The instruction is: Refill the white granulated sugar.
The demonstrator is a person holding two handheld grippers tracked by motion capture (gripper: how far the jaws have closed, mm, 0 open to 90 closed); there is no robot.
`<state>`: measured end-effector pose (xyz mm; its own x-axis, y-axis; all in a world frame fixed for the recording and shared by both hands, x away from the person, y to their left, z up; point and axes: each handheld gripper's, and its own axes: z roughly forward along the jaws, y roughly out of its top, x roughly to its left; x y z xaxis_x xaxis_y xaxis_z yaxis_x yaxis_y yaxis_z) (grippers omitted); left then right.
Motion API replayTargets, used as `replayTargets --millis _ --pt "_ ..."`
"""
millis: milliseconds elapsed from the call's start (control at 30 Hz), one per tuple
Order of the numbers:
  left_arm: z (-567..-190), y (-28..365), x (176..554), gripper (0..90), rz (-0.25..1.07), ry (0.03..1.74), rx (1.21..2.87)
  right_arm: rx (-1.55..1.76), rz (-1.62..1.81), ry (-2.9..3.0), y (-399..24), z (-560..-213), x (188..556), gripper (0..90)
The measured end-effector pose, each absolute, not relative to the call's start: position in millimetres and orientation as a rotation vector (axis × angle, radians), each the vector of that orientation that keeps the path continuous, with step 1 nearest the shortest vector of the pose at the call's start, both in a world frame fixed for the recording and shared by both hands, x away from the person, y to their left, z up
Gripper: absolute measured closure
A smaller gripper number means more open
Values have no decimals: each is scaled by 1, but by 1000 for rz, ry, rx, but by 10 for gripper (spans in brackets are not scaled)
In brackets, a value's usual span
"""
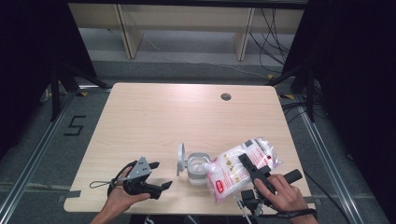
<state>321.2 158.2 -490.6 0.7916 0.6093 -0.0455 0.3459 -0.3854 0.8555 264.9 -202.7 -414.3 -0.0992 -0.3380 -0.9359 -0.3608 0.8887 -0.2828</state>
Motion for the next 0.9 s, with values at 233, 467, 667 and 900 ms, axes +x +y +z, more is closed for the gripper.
replayTargets --millis 233,467,667,900 --pt "-491 157 321 158 330 723 2000 -497 91 1718 -208 -413 266 725" --pt "-491 157 321 158 324 720 2000 -512 44 1696 -206 -414 264 726" --pt "-491 158 321 158 332 717 2003 -538 35 1689 -202 -412 263 726" --pt "-491 158 321 158 331 718 2001 -442 161 1768 -211 -414 271 730"
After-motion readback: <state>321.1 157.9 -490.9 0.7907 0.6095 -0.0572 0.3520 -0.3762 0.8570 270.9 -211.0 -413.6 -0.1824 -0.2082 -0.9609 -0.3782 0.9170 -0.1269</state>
